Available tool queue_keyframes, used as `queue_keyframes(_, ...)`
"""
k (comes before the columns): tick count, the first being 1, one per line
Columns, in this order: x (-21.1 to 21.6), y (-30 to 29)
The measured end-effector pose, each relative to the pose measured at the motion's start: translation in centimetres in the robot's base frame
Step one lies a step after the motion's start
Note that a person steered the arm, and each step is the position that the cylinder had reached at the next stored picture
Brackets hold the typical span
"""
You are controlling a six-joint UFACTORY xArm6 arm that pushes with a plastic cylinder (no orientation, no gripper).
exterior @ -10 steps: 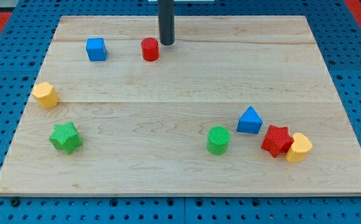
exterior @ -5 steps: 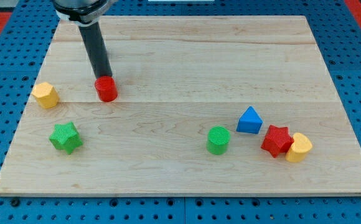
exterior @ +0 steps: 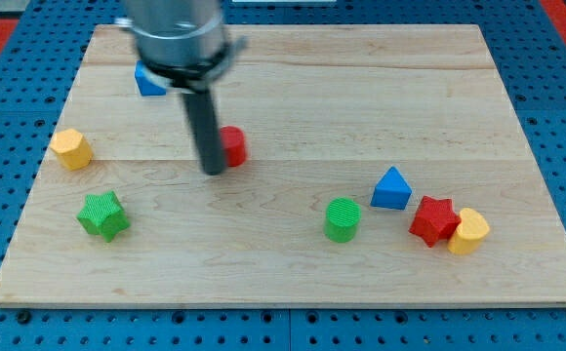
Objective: Push the red circle into green circle
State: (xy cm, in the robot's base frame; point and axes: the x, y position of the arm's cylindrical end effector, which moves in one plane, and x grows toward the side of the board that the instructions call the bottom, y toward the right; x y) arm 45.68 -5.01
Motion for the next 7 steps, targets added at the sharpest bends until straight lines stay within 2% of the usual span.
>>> queue_keyframes(1,-0.8,-6.3)
queue_keyframes(2,-3.7,-5.5)
queue_keyframes(3,-6.4,2.3)
queue_keyframes(4,1.7,9.6)
queue_keyframes(6,4.9,-0.8)
queue_keyframes(7,6.7,7.1)
